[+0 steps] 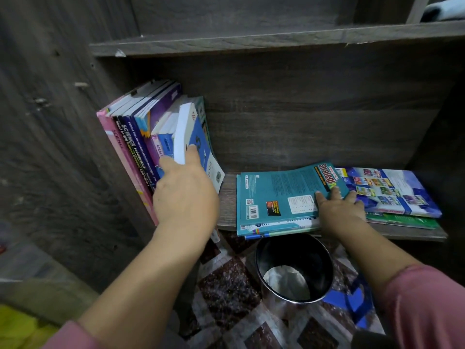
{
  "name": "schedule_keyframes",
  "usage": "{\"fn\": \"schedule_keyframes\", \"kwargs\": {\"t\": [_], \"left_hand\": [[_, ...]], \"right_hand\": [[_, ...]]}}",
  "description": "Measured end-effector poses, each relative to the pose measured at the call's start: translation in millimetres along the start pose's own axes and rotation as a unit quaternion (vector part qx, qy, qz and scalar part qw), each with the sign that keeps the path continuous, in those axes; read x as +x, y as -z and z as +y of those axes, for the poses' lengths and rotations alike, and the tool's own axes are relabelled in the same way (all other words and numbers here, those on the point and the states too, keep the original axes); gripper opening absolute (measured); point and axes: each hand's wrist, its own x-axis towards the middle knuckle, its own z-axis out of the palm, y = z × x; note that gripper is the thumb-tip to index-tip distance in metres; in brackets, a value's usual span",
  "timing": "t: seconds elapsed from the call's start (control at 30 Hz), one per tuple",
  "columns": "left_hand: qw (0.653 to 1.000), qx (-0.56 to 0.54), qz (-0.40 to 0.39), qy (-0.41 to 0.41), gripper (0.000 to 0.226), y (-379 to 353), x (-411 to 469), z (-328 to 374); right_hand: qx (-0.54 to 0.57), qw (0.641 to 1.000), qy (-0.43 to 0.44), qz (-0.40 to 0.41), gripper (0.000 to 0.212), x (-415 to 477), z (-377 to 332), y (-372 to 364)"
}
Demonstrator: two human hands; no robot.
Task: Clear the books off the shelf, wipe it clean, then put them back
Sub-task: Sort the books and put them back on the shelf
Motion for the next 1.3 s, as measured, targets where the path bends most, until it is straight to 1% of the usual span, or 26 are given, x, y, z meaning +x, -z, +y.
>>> {"fn": "schedule_keyframes", "kwargs": {"t": [0.07, 0.13, 0.2, 0.27, 0.3, 0.37, 0.43, 0.47, 0.5, 0.53, 0.57, 0.63, 0.73, 0.8, 0.9, 1.0, 1.07, 1.1, 1.13, 1.17, 1.2, 1.3], "left_hand": [[0.998, -0.036, 0.051, -0.021, 0.057, -4, 13, 2], [0.987, -0.064, 0.133, -0.061, 0.044, -11, 32, 2], [0.974, -0.037, 0.197, -0.102, 0.033, -20, 50, -1], [0.962, -0.015, 0.233, -0.14, 0.035, -25, 62, -9], [0.959, -0.011, 0.235, -0.159, 0.04, -24, 64, -15], [0.961, 0.005, 0.197, -0.195, 0.064, -21, 61, -26], [0.967, 0.041, 0.112, -0.223, 0.1, -15, 54, -35], [0.969, 0.06, 0.07, -0.231, 0.117, -13, 51, -39], [0.969, 0.076, 0.038, -0.234, 0.129, -13, 48, -41], [0.968, 0.088, 0.02, -0.233, 0.136, -15, 47, -42], [0.968, 0.099, 0.015, -0.229, 0.137, -19, 48, -43], [0.967, 0.119, 0.03, -0.224, 0.133, -28, 50, -42], [0.964, 0.144, 0.06, -0.215, 0.132, -35, 56, -39], [0.962, 0.159, 0.083, -0.205, 0.131, -41, 60, -38], [0.961, 0.17, 0.121, -0.182, 0.126, -49, 63, -30], [0.966, 0.191, 0.126, -0.119, 0.127, -58, 56, -17], [0.965, 0.205, 0.144, -0.079, 0.12, -65, 43, -5], [0.963, 0.205, 0.156, -0.08, 0.116, -69, 36, 0], [0.961, 0.199, 0.163, -0.101, 0.112, -73, 30, 7], [0.959, 0.187, 0.16, -0.139, 0.109, -77, 24, 13], [0.957, 0.172, 0.139, -0.188, 0.105, -81, 19, 20], [0.933, 0.159, 0.026, -0.32, 0.085, -105, 5, 31]], "right_hand": [[0.0, 1.0, -0.001, 0.002, 0.073, 0, -3, -1], [-0.001, 1.0, 0.005, 0.005, 0.073, -1, -4, -2], [-0.008, 1.0, 0.013, 0.009, 0.073, -2, -5, -3], [-0.017, 1.0, 0.019, 0.011, 0.071, -2, -4, -3], [-0.02, 0.999, 0.022, 0.01, 0.072, -3, -3, -3], [-0.017, 1.0, 0.025, 0.004, 0.078, -4, -2, -2], [-0.008, 1.0, 0.022, -0.007, 0.088, -5, -2, 2], [-0.001, 1.0, 0.02, -0.015, 0.095, -6, -2, 4], [0.009, 0.999, 0.019, -0.026, 0.105, -7, -1, 7], [0.021, 0.999, 0.016, -0.039, 0.116, -8, -1, 10], [0.034, 0.998, 0.01, -0.05, 0.122, -10, -1, 13], [0.072, 0.995, -0.008, -0.067, 0.125, -14, 0, 16], [0.119, 0.991, -0.029, -0.054, 0.111, -15, 1, 17], [0.118, 0.991, -0.038, -0.039, 0.102, -13, 2, 16], [0.113, 0.992, -0.04, -0.032, 0.093, -13, 1, 16], [0.106, 0.994, -0.032, -0.025, 0.084, -13, 3, 19], [0.102, 0.994, -0.02, -0.02, 0.076, -12, 6, 21], [0.1, 0.995, -0.013, -0.017, 0.071, -11, 7, 22], [0.1, 0.995, -0.006, -0.016, 0.066, -10, 8, 21], [0.103, 0.995, 0.0, -0.014, 0.061, -10, 9, 21], [0.106, 0.994, 0.005, -0.013, 0.058, -9, 11, 21], [0.088, 0.995, 0.036, 0.0, 0.056, -11, 18, 17]]}}
